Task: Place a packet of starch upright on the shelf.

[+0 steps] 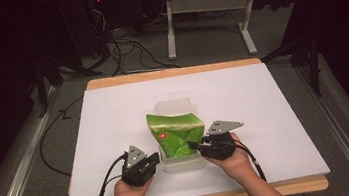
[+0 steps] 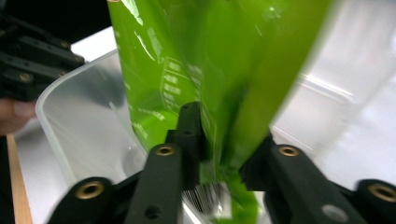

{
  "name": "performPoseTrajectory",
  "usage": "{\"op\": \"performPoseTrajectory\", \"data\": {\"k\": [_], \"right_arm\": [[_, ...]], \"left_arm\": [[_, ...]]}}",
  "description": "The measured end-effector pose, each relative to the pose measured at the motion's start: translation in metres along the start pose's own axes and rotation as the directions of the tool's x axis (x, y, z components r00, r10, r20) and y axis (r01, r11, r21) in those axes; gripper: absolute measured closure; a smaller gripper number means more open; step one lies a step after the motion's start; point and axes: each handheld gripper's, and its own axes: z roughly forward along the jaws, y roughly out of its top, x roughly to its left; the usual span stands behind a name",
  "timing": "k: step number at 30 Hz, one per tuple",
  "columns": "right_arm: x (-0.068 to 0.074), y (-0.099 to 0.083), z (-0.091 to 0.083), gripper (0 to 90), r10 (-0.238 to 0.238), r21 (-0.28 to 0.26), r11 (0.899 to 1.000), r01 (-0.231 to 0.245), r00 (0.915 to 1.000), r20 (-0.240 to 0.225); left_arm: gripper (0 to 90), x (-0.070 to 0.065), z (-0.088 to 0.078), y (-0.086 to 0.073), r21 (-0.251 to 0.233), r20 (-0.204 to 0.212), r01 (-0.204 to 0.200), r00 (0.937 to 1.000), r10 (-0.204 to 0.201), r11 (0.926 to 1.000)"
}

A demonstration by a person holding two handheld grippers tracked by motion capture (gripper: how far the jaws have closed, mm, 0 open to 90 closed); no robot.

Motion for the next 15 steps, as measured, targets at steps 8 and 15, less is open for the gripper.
{"op": "performPoseTrajectory", "data": {"k": [8, 15], "right_arm": [[-0.017, -0.001, -0.062, 47.5, 0.010, -0.128, 0.992, 0.001, 0.9965, 0.083], [-0.063, -0.026, -0.097, 18.6, 0.070, -0.089, 0.995, -0.042, 0.9345, 0.349]], "left_arm": [[62.2, 0.031, -0.031, 0.003, -0.068, -0.153, -0.023, 0.9882, 0.013, 0.9974], [43.7, 0.071, -0.052, -0.002, -0.027, -0.257, -0.006, 0.9664, -0.001, 0.9996]]}}
